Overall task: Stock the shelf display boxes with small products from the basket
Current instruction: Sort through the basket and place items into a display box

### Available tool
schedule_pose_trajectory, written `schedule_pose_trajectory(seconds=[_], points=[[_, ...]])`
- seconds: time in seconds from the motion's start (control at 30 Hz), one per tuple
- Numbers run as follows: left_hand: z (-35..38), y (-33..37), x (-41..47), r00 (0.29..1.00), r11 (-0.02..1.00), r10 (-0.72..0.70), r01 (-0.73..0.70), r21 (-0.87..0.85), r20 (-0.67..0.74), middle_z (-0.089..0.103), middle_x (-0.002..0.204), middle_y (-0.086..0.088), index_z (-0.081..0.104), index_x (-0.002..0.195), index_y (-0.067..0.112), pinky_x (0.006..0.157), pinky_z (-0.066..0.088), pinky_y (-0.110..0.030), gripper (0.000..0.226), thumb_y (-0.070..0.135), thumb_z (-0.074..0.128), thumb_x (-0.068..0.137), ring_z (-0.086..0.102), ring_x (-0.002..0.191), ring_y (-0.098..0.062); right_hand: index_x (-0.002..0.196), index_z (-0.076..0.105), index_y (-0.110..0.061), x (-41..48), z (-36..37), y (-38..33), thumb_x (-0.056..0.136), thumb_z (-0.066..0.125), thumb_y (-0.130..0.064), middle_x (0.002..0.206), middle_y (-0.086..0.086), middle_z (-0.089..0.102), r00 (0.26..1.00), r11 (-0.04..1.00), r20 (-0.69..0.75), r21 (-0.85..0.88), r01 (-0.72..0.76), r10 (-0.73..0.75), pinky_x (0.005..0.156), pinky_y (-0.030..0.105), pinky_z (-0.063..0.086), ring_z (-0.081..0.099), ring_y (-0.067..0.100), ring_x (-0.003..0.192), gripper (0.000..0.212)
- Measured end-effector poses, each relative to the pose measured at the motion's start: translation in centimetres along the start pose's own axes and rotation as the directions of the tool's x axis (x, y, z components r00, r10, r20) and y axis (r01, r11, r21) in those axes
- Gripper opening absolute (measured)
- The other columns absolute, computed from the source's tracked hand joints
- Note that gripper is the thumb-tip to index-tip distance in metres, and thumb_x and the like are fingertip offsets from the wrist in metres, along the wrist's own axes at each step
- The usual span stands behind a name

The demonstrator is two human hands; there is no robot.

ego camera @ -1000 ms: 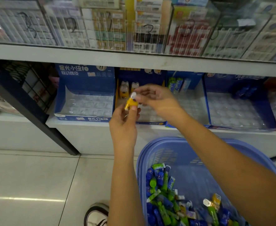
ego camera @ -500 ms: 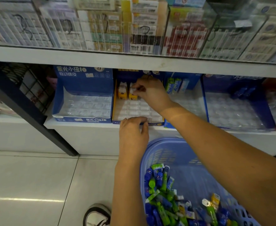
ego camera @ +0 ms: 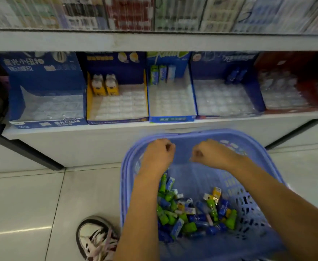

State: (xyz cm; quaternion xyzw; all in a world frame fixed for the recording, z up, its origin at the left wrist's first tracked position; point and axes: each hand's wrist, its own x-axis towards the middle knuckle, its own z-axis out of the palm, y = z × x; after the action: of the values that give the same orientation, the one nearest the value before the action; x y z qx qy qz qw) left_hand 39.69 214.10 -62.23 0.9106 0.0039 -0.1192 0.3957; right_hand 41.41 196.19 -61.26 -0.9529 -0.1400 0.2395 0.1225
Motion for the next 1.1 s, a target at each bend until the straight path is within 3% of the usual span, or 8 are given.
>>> schedule_pose_trajectory(seconds=[0.1,0.23,0.43,0.67,0.77,0.87,0.97,1.1], points=[[6.5,-0.7,-0.9,0.934,0.991,-0.05,0.004,0.131,0.353,0.065,0.105,-0.024,0.068,0.095,-0.002,0.08,0.046,-0.038,0.023,0.01,0.048,0.092,0.061,0.1,-0.035,0.089,0.066,-0.018,-0.3,5.1,4.6,0.089,0.06,-0.019,0.093,0.003,0.064,0.971,0.994,0.214,-0.01,-0.105,0.104,0.072,0.026,0.039,0.057,0.021,0.088,0.007],[12.4,-3.4,-2.5,0.766,0.952,-0.141,-0.069,0.298,0.627,0.056,0.126,-0.021,0.058,0.122,0.002,0.09,0.044,-0.041,0.03,0.008,0.048,0.093,0.055,0.111,-0.035,0.145,0.028,-0.01,0.2,11.1,9.1,0.09,0.06,-0.02,0.145,0.016,0.035,0.838,0.944,0.439,-0.1,-0.314,0.325,0.094,0.033,0.042,0.044,0.032,0.126,0.064],[15.6,-5.3,-3.0,0.748,0.765,-0.203,-0.282,0.579,0.632,0.043,0.137,-0.021,0.047,0.132,0.003,0.101,0.04,-0.045,0.04,0.017,0.05,0.095,0.044,0.124,-0.037,0.149,-0.011,-0.007,1.2,14.3,12.0,0.076,0.078,-0.028,0.156,0.02,0.005,0.748,0.911,0.531,-0.135,-0.389,0.398,0.109,0.045,0.033,0.017,0.038,0.142,0.117],[16.5,-5.8,-2.8,0.782,0.799,-0.22,-0.199,0.567,0.584,0.042,0.133,-0.018,0.054,0.125,0.004,0.1,0.041,-0.044,0.04,0.025,0.057,0.092,0.04,0.124,-0.035,0.116,0.057,-0.004,0.9,15.5,12.0,0.084,0.068,-0.023,0.124,0.015,0.055,0.769,0.968,0.593,-0.088,-0.233,0.239,0.091,0.035,0.048,0.055,0.029,0.112,0.038],[16.2,-5.4,-2.5,0.821,0.903,-0.225,-0.026,0.428,0.524,0.058,0.11,-0.025,0.063,0.101,-0.004,0.086,0.049,-0.044,0.022,0.012,0.058,0.087,0.057,0.103,-0.036,0.074,0.053,-0.012,0.9,14.1,11.5,0.086,0.066,-0.026,0.089,0.009,0.054,0.764,0.957,0.601,-0.009,-0.289,0.236,0.077,0.032,0.044,0.053,0.022,0.089,0.023],[15.5,-4.5,-1.7,0.873,0.971,-0.237,0.199,0.132,0.427,0.063,0.101,-0.015,0.065,0.09,0.01,0.084,0.05,-0.04,0.015,0.021,0.055,0.092,0.06,0.087,-0.024,0.073,0.057,-0.012,0.5,11.5,11.0,0.084,0.069,-0.028,0.073,0.004,0.054,0.859,0.891,0.48,0.291,-0.347,0.178,0.068,0.026,0.044,0.053,0.019,0.074,0.024],[13.8,-3.1,-0.6,0.865,0.851,-0.303,0.434,-0.294,0.4,0.068,0.108,-0.007,0.068,0.102,0.014,0.087,0.053,-0.034,0.02,0.03,0.062,0.091,0.065,0.093,-0.019,0.075,0.059,-0.012,-0.6,8.7,9.4,0.082,0.072,-0.03,0.063,-0.004,0.055,0.918,0.693,0.388,0.642,-0.329,0.076,0.06,0.021,0.044,0.052,0.01,0.059,0.023],[10.3,-1.3,0.0,0.916,0.697,-0.25,0.395,-0.599,0.313,0.072,0.073,0.0,0.074,0.082,0.013,0.059,0.055,-0.02,0.01,0.022,0.071,0.084,0.067,0.064,-0.008,0.093,0.066,-0.013,-1.2,6.1,6.7,0.078,0.076,-0.018,0.071,-0.002,0.065,0.968,0.481,0.25,0.846,-0.232,0.027,0.056,0.018,0.046,0.055,0.007,0.06,0.019]])
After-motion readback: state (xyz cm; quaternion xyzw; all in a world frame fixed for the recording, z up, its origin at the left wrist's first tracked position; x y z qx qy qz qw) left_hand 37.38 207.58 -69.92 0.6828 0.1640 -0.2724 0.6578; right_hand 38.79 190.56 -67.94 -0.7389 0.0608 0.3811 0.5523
